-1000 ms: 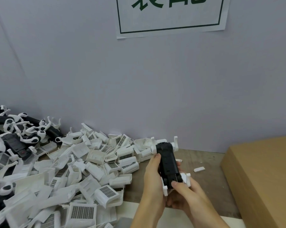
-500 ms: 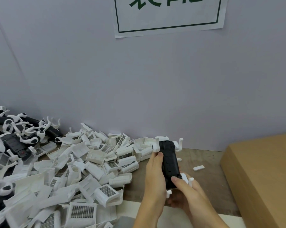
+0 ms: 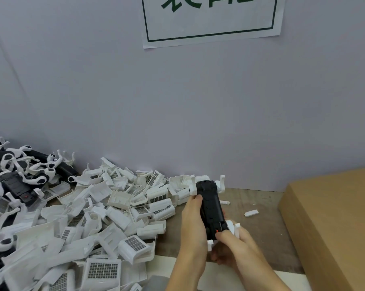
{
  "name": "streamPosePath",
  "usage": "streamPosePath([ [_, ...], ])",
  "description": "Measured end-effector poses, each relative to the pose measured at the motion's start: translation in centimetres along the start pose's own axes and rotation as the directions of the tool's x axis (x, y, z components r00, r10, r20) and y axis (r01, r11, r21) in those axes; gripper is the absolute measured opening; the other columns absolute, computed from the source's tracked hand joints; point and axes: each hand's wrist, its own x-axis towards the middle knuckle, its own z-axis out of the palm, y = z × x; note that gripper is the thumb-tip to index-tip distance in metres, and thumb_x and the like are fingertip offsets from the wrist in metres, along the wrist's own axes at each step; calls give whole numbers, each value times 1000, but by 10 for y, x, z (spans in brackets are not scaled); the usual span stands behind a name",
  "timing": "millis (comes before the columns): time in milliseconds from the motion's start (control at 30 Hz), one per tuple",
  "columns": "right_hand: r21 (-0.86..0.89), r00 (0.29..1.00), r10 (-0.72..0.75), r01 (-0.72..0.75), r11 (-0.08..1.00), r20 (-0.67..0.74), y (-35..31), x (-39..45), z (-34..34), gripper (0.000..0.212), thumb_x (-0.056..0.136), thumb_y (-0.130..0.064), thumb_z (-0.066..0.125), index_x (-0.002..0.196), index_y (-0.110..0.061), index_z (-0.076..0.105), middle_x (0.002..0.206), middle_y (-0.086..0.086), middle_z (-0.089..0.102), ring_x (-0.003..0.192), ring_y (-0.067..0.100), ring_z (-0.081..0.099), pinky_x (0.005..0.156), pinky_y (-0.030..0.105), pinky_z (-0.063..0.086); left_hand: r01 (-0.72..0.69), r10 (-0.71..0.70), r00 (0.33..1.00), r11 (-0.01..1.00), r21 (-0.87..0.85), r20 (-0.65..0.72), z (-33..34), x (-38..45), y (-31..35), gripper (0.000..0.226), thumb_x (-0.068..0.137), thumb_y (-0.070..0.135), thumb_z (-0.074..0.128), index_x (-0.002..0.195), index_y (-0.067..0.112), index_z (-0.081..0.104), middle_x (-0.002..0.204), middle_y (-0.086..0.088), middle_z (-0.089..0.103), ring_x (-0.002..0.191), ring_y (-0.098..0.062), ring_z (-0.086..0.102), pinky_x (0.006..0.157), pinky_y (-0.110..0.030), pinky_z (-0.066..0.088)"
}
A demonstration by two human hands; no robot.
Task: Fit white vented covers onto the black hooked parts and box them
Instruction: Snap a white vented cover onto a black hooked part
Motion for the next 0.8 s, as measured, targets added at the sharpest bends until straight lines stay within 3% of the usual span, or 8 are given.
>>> streamPosePath([
  [67, -63, 1000, 11, -12, 998, -20, 2, 1, -1, 9, 91, -12, 63, 93, -21, 65, 59, 7, 67, 53, 19, 63, 49, 28, 47, -47, 47, 999, 999, 29, -17, 1, 1, -1, 44, 99, 40, 45, 110, 4, 69, 98, -19, 70, 82, -28, 63, 64, -32, 49],
  [167, -127, 1000, 5, -6, 992, -10, 2, 0, -3, 9, 95, -12, 58, 91, -19, 63, 55, 4, 66, 48, 13, 60, 45, 21, 45, -80, 82, 996, 995, 52, -33, 1, 1, -3, 39, 99, 40, 45, 110, 11, 71, 110, -19, 71, 96, -34, 67, 75, -37, 51],
  [333, 7, 999, 8, -8, 1000, 34, -2, 1, -1, 11, 93, -21, 65, 103, -22, 70, 62, 8, 66, 56, 23, 62, 53, 32, 45, -65, 69, 996, 996, 60, -57, 3, -1, -1, 39, 101, 39, 44, 110, 11, 70, 115, -22, 69, 113, -46, 62, 81, -44, 47],
  [433, 1, 1000, -12, 12, 1000, 10, 1, 4, -1, 12, 95, -18, 65, 96, -28, 70, 62, 8, 67, 54, 21, 63, 51, 31, 48, -50, 53, 998, 996, 71, -38, 2, -2, -2, 39, 100, 41, 44, 106, 12, 69, 107, -20, 70, 95, -39, 63, 71, -39, 46],
  [567, -14, 998, -29, 29, 999, 49, 4, 5, -2, 24, 97, -9, 56, 112, -26, 65, 61, 7, 66, 55, 19, 63, 50, 27, 48, 32, -32, 999, 999, 26, -11, 0, -2, -1, 44, 97, 44, 45, 98, 6, 68, 79, -11, 69, 71, -28, 61, 59, -32, 44],
  [700, -14, 998, -27, 27, 1000, 55, 3, 4, -3, 28, 96, -4, 54, 113, -23, 65, 60, 9, 66, 55, 20, 62, 50, 27, 46, 63, -63, 998, 998, -26, -12, 0, -1, 1, 54, 97, 42, 46, 109, -7, 66, 80, -16, 67, 70, -29, 60, 56, -31, 45],
  [800, -47, 999, -11, 14, 999, 52, 3, 4, -2, 29, 95, -3, 53, 111, -23, 67, 63, 9, 66, 57, 21, 62, 52, 30, 45, 75, -75, 997, 997, -17, -10, 0, -2, 3, 44, 96, 42, 46, 97, 2, 66, 73, -13, 66, 60, -27, 58, 52, -29, 42],
])
